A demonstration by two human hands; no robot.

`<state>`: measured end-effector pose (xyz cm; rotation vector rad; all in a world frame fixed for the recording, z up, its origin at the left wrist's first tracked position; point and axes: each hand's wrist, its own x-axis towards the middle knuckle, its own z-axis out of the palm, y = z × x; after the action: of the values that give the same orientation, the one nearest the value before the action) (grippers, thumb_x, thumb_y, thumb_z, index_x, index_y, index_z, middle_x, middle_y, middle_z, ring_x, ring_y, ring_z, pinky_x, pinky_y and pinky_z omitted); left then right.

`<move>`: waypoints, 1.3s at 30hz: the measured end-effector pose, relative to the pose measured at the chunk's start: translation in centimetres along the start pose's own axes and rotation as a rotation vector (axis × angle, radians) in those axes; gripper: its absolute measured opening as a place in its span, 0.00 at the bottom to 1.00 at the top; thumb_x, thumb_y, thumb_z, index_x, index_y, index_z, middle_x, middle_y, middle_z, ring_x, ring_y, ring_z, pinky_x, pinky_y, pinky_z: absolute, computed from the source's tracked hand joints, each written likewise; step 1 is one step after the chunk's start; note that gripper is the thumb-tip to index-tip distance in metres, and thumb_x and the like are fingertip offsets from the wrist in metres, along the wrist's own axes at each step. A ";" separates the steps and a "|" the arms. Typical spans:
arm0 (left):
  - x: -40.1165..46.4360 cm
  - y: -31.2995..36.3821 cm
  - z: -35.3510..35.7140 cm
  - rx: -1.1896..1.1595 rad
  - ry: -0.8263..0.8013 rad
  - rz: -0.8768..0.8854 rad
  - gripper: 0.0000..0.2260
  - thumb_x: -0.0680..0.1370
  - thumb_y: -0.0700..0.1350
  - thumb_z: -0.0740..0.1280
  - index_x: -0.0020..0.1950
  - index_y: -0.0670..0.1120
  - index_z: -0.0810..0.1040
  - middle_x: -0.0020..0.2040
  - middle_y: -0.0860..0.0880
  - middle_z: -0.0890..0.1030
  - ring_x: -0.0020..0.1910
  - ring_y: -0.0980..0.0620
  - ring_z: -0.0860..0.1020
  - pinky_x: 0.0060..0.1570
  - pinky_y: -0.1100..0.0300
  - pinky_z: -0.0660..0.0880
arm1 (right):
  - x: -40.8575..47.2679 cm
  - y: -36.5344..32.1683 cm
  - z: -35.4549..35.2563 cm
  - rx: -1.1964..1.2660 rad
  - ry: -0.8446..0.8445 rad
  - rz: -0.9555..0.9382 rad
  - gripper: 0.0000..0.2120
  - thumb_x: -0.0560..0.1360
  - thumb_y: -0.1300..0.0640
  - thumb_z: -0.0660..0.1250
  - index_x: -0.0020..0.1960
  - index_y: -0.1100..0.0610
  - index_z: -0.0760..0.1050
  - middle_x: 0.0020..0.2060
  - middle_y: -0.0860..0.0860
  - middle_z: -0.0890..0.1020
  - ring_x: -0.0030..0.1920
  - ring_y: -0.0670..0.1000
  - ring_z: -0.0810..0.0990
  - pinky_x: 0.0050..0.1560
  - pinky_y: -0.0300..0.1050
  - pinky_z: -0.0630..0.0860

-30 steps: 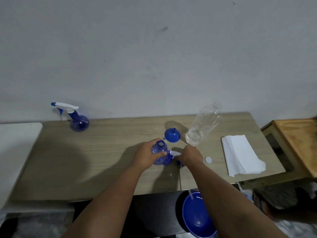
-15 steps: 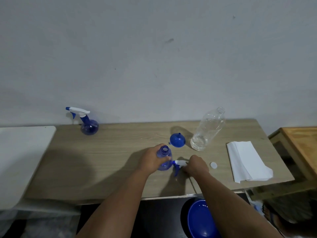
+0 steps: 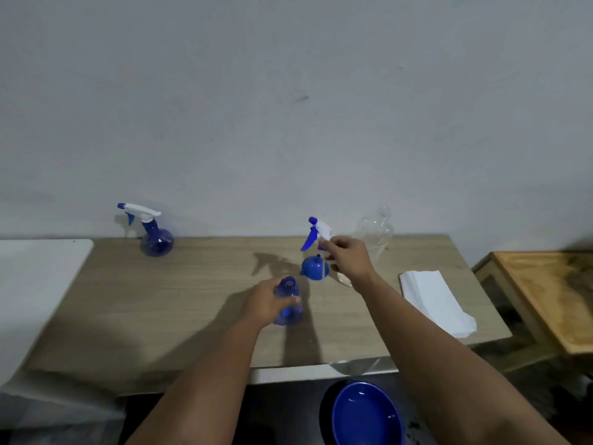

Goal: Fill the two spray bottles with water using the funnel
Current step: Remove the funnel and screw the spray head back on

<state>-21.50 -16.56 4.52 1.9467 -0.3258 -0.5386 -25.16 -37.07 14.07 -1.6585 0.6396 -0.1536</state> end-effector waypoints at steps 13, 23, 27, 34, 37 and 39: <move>0.1 0.0 0.3 -0.031 0.010 -0.046 0.16 0.69 0.38 0.79 0.55 0.47 0.83 0.44 0.54 0.86 0.41 0.64 0.82 0.43 0.74 0.73 | -2.6 -3.8 4.7 0.367 -0.085 -0.202 0.08 0.81 0.61 0.74 0.47 0.60 0.76 0.41 0.55 0.81 0.52 0.65 0.88 0.47 0.52 0.86; 0.6 -0.4 0.1 0.008 -0.010 -0.092 0.17 0.63 0.53 0.81 0.49 0.63 0.82 0.46 0.60 0.86 0.49 0.58 0.84 0.54 0.59 0.78 | -2.5 -4.8 5.6 0.351 -0.142 -0.324 0.05 0.82 0.62 0.72 0.55 0.63 0.81 0.48 0.59 0.84 0.51 0.59 0.89 0.48 0.52 0.86; 0.3 -0.3 0.2 -0.037 0.010 -0.083 0.23 0.65 0.50 0.81 0.59 0.53 0.81 0.50 0.56 0.86 0.50 0.60 0.82 0.54 0.60 0.77 | -2.0 -0.7 5.8 0.246 -0.157 -0.249 0.09 0.77 0.64 0.76 0.43 0.54 0.80 0.40 0.61 0.82 0.45 0.55 0.85 0.44 0.46 0.82; -0.8 -1.4 1.4 -0.209 0.094 -0.131 0.13 0.70 0.45 0.80 0.53 0.49 0.83 0.44 0.56 0.85 0.41 0.65 0.81 0.41 0.66 0.75 | -2.2 6.6 5.4 0.191 -0.273 -0.090 0.13 0.74 0.71 0.77 0.57 0.69 0.81 0.51 0.65 0.87 0.50 0.55 0.88 0.53 0.48 0.83; -0.7 -2.1 1.6 -0.236 0.113 -0.149 0.12 0.69 0.41 0.75 0.51 0.47 0.83 0.47 0.49 0.86 0.46 0.55 0.83 0.51 0.51 0.79 | -2.1 7.2 5.3 0.178 -0.268 -0.106 0.13 0.73 0.72 0.77 0.57 0.69 0.81 0.50 0.61 0.88 0.50 0.53 0.88 0.50 0.44 0.83; -0.9 -1.9 1.6 -0.238 0.114 -0.154 0.11 0.72 0.36 0.72 0.51 0.48 0.83 0.48 0.48 0.86 0.47 0.53 0.83 0.52 0.49 0.78 | -1.9 7.5 5.4 0.156 -0.250 -0.121 0.14 0.73 0.70 0.78 0.57 0.69 0.82 0.50 0.61 0.89 0.51 0.54 0.89 0.51 0.44 0.84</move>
<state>-23.11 -16.60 2.38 1.7707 -0.0372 -0.5373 -26.69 -31.84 6.33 -1.5347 0.3301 -0.0788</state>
